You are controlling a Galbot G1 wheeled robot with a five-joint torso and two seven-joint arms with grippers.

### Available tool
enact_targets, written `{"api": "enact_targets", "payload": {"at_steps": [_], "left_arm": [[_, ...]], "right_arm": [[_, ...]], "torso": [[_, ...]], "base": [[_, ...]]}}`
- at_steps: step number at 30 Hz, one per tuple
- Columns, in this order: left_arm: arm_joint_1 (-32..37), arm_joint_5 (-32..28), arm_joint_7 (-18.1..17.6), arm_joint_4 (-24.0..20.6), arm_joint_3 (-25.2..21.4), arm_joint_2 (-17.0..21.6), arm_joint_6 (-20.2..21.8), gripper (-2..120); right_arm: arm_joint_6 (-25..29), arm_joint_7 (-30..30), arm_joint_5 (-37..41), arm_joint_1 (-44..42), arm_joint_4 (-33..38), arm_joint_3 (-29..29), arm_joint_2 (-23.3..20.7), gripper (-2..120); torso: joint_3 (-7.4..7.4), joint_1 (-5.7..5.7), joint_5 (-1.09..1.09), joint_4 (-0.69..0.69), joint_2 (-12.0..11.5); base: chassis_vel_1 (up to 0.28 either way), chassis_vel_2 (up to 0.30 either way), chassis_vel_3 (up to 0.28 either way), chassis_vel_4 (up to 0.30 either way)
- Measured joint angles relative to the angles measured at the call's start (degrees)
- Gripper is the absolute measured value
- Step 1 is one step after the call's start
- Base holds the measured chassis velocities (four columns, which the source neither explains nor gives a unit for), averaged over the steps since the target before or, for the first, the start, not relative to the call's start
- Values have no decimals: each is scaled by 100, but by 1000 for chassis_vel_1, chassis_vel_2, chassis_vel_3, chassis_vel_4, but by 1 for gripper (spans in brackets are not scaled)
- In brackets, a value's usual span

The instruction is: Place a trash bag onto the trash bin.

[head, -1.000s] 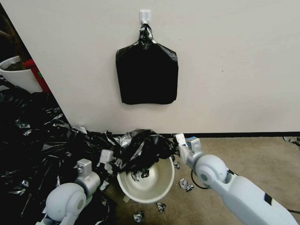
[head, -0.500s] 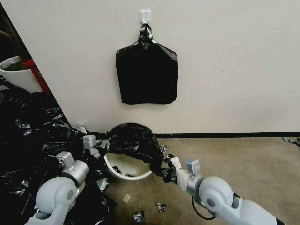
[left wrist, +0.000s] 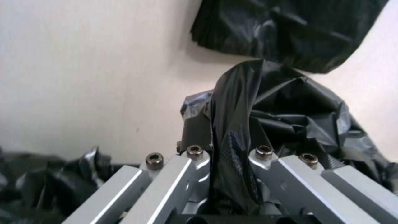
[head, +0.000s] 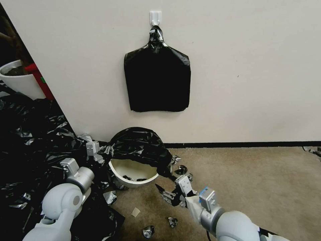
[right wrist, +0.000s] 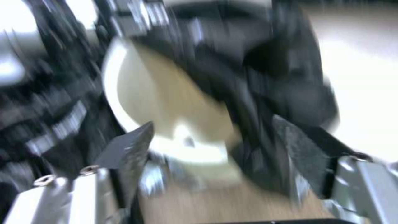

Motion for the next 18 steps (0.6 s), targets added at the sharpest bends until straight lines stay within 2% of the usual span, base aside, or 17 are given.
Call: {"api": "enact_targets", "payload": {"at_steps": [1,3,4,5,7,8,9,12,14,18], "left_arm": [[0,0,0,0,0,0,0,6],[-41,-33,317,142,-32,33,-317,6],[-65,-67,479,242,-40,37,-547,6],[-65,-67,479,242,-40,37,-547,6],[-120,-155,976,563,-64,26,-1128,6],[-144,-185,1203,716,-75,13,-1350,6],[-144,-185,1203,716,-75,13,-1350,6],[-197,-290,1591,1036,-91,-3,-1710,6],[-209,-322,1664,1090,-97,-4,-1767,6],[-248,-465,1912,1243,-119,-2,-1922,6]], "right_arm": [[0,0,0,0,0,0,0,79],[793,-480,-12,77,-256,202,55,89],[1044,-602,-11,112,-349,282,102,93],[1044,-602,-11,112,-349,282,102,93],[1400,-674,-1,187,-576,482,257,99],[1437,-608,14,205,-633,543,302,99],[1437,-608,14,205,-633,543,302,99],[1447,-473,156,217,-753,667,345,100],[1431,-460,265,216,-774,690,344,100],[1156,-570,971,250,-928,721,346,100]], "torso": [[0,0,0,0,0],[0,0,1,0,0],[0,0,1,0,0],[0,0,1,0,0],[0,0,1,0,0],[1,0,0,0,0],[1,0,0,0,0],[1,0,-1,0,0],[1,0,0,0,0],[1,0,0,0,0]], "base": [[0,0,0,0],[0,0,0,0],[0,0,0,0],[0,0,0,0],[0,0,0,0],[0,0,0,0],[0,0,0,0],[0,0,0,0],[0,0,0,0],[0,0,0,0]]}}
